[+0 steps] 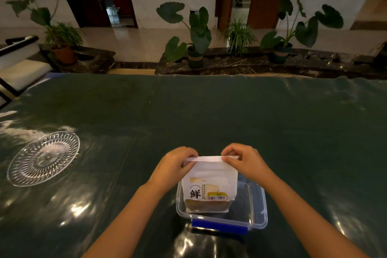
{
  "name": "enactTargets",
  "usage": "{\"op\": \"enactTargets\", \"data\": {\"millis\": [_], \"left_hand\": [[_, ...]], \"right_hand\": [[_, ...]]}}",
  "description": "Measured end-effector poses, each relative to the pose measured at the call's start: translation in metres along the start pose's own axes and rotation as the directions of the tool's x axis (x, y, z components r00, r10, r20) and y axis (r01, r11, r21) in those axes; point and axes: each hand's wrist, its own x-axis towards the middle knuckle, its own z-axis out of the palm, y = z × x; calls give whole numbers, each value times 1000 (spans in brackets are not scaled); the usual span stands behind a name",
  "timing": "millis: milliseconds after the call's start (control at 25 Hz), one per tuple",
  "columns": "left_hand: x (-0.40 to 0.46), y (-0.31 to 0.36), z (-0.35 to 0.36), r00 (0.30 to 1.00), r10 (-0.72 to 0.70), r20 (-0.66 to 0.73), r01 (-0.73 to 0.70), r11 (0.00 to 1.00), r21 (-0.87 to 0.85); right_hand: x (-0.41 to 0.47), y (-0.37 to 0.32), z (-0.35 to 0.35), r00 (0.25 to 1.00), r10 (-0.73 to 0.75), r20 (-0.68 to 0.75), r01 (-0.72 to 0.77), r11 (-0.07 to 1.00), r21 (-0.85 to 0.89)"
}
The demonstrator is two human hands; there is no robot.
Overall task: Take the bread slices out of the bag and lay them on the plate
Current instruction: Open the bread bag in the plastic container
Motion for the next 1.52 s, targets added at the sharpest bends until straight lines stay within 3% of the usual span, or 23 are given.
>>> {"op": "enactTargets", "data": {"millis": [160, 280, 320, 360, 400, 440, 520, 760, 1040, 1240, 1280, 1360, 1440, 1520], "left_hand": [[5, -1, -3, 984, -175, 12, 174, 959, -224], [6, 3, -1, 949, -315, 24, 304, 888, -344], [3, 4, 0, 960, -274, -60, 251, 935, -250], [-2, 5, 3, 977, -142, -160, 132, 988, -74], [-5, 7, 7, 975, 82, -207, -46, 984, 174], [-8, 8, 13, 938, 289, -191, -201, 903, 380], [-9, 14, 21, 902, 414, -127, -296, 803, 518], [-21, 19, 18, 877, 455, -154, -365, 840, 401], [-59, 21, 5, 865, 501, -28, -468, 826, 315], [-69, 31, 2, 873, 485, 39, -474, 828, 298], [-69, 32, 2, 877, 478, 37, -466, 833, 299], [-67, 37, 2, 892, 450, 48, -443, 844, 303], [-67, 41, 1, 902, 426, 67, -424, 849, 317], [-66, 47, 0, 918, 388, 78, -393, 867, 305]], "right_hand": [[-1, -6, -5, 996, -33, 84, 31, 999, 26], [5, -8, -5, 999, 3, 47, -4, 1000, 19], [6, -9, -6, 999, 19, 42, -20, 999, 27], [6, -10, -6, 999, 32, 43, -34, 999, 38], [7, -10, -6, 998, 42, 45, -45, 998, 50], [7, -10, -7, 998, 49, 48, -52, 997, 60], [8, -12, -8, 997, 57, 57, -60, 997, 56], [20, -18, -14, 998, 59, -6, -59, 998, 21], [38, -15, -25, 998, 0, -58, -4, 998, -61], [44, -13, -33, 988, 86, -125, -90, 996, -21], [39, -16, -33, 991, 57, -118, -66, 995, -70], [24, -25, -31, 971, -215, -108, 177, 943, -283], [4, -38, -28, 876, -477, 71, 459, 779, -429], [-9, -48, -23, 837, -403, 370, 547, 644, -534]]}}
